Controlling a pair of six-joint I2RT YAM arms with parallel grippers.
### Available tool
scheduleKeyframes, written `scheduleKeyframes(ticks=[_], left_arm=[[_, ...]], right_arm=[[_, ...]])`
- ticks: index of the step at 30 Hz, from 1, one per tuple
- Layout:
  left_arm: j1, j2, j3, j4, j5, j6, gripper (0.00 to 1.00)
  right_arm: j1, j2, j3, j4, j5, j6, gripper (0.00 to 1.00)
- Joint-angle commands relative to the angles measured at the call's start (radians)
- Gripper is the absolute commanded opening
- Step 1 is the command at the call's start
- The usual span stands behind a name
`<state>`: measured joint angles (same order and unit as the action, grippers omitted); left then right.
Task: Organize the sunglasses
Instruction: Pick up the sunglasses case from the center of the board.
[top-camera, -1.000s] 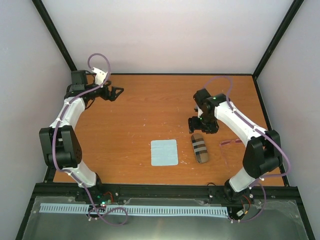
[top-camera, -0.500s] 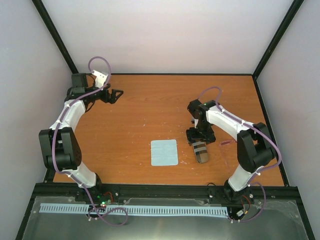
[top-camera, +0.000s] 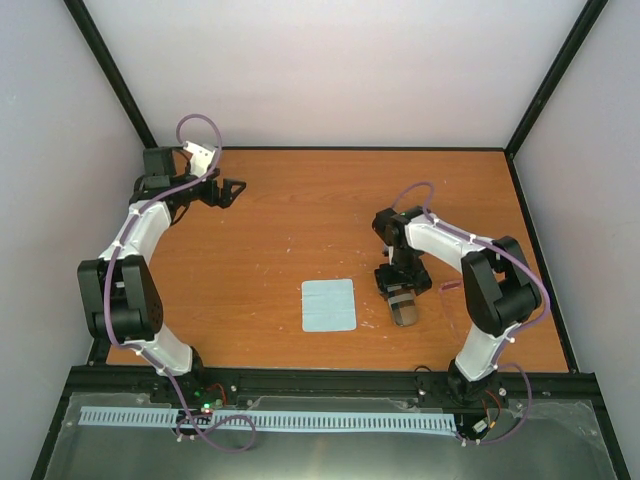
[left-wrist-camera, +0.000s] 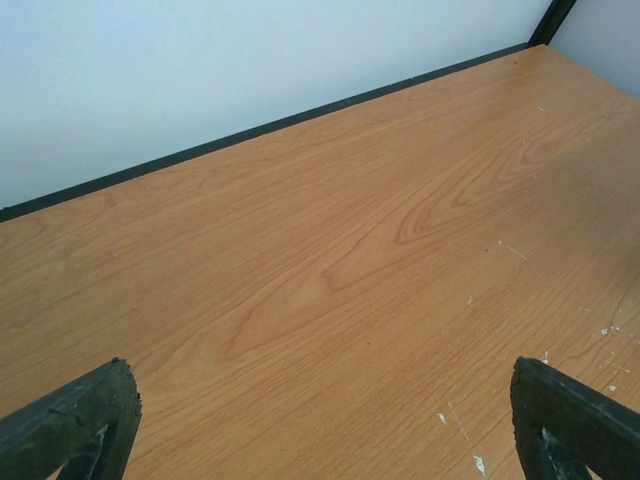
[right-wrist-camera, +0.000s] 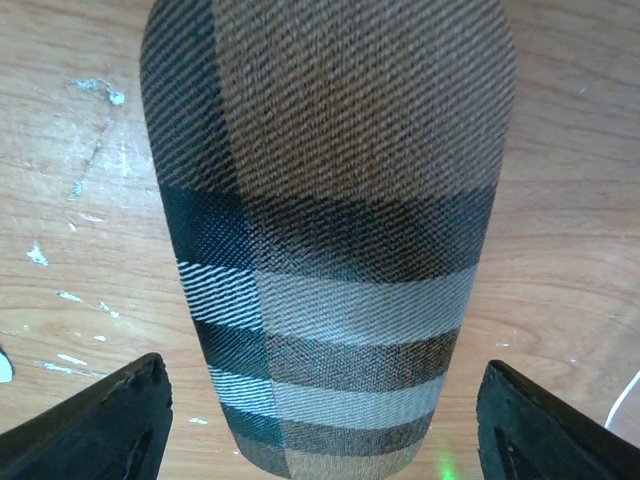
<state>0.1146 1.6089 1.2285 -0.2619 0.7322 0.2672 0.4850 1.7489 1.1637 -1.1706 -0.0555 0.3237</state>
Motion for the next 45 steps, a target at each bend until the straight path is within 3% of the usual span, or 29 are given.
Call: scheduleKeyframes(ticks=[1, 8, 19, 30, 34, 37, 39, 41, 43, 45], left_arm=[[-0.003, -0.033, -0.007, 0.011, -0.004, -0.022, 1.0], [-0.003, -0.034, -0.005, 0.017, -0.017, -0.03, 1.0], [-0.003, -0.041, -0.009, 0.021, -0.017, -0.036, 1.0], [-0.003, -0.049, -0.015, 0.034, 0.002, -0.033, 1.0], [-0.003, -0.049, -0.008, 0.034, 0.041, -0.032, 1.0], [-0.004, -0.05, 0.006, 0.034, 0.118, -0.031, 0.99], [-0.004, -0.051, 0.019, 0.032, 0.195, -0.032, 0.93], [-0.008, -0.053, 0.036, 0.023, 0.275, -0.033, 0.7], [-0.017, -0.064, 0.049, 0.017, 0.332, -0.032, 0.49], [-0.032, -0.078, 0.065, 0.004, 0.383, -0.018, 0.37]], right_arm=[[0.01, 0.021, -0.015, 0.012, 0.022, -0.025, 0.81], [0.01, 0.041, -0.013, 0.031, 0.014, -0.037, 0.81], [0.01, 0.063, -0.009, 0.036, 0.034, -0.041, 0.67], [0.01, 0.057, -0.015, 0.048, 0.01, -0.042, 0.29], [0.01, 0.032, 0.043, 0.015, -0.002, -0.037, 0.25], [0.01, 0.014, 0.174, -0.024, -0.045, -0.044, 0.23], [0.01, 0.011, 0.274, -0.027, -0.127, -0.059, 0.19], [0.01, 0.013, 0.363, 0.002, -0.251, -0.069, 0.04], [0.01, 0.021, 0.43, 0.052, -0.373, -0.066, 0.03], [0.01, 0.035, 0.478, 0.117, -0.498, -0.046, 0.03]])
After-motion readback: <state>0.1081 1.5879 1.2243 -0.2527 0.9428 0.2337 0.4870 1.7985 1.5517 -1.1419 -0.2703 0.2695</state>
